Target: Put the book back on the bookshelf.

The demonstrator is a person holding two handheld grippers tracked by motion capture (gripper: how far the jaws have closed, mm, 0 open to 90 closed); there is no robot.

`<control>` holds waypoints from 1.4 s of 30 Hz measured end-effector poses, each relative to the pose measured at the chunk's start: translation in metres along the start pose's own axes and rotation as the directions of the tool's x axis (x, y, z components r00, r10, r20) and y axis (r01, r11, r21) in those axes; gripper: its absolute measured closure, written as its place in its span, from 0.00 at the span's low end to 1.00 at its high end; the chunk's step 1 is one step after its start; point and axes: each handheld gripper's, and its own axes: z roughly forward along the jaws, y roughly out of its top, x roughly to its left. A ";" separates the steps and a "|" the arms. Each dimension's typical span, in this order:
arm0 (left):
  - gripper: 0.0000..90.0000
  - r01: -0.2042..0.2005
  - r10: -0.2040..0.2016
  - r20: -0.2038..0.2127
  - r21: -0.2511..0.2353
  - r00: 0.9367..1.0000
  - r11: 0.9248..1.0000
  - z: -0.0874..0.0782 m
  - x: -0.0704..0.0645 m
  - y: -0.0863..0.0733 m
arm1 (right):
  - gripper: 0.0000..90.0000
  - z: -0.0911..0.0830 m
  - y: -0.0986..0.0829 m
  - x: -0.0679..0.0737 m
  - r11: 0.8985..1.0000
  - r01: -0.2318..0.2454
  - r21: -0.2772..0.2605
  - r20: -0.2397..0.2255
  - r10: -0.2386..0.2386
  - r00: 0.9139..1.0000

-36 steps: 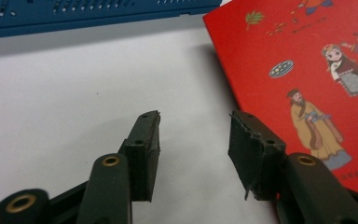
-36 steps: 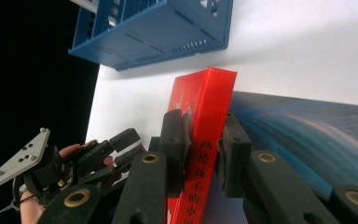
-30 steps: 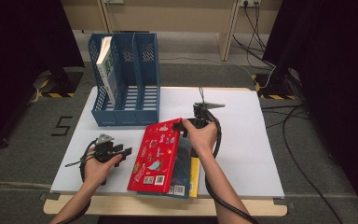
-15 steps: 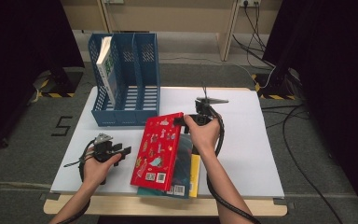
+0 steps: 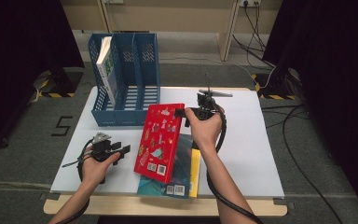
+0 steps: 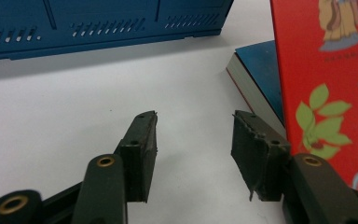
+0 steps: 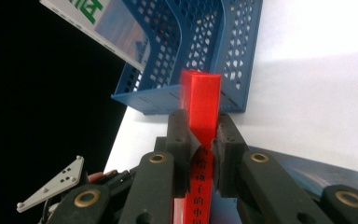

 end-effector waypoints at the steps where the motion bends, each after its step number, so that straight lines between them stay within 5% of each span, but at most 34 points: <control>1: 0.55 0.001 -0.001 0.000 0.000 1.000 1.000 0.000 0.000 0.000 | 0.89 -0.001 0.001 0.001 1.000 0.005 -0.008 -0.001 -0.005 1.000; 21: 0.52 -0.012 0.012 0.007 -0.037 1.000 0.999 -0.005 -0.004 0.007 | 0.89 -0.022 0.014 0.009 0.989 0.076 -0.130 0.044 -0.071 0.996; 42: 0.42 -0.058 0.062 0.046 -0.086 0.997 0.995 -0.006 -0.026 0.030 | 0.89 -0.043 0.026 0.017 0.956 0.153 -0.250 0.132 -0.123 0.984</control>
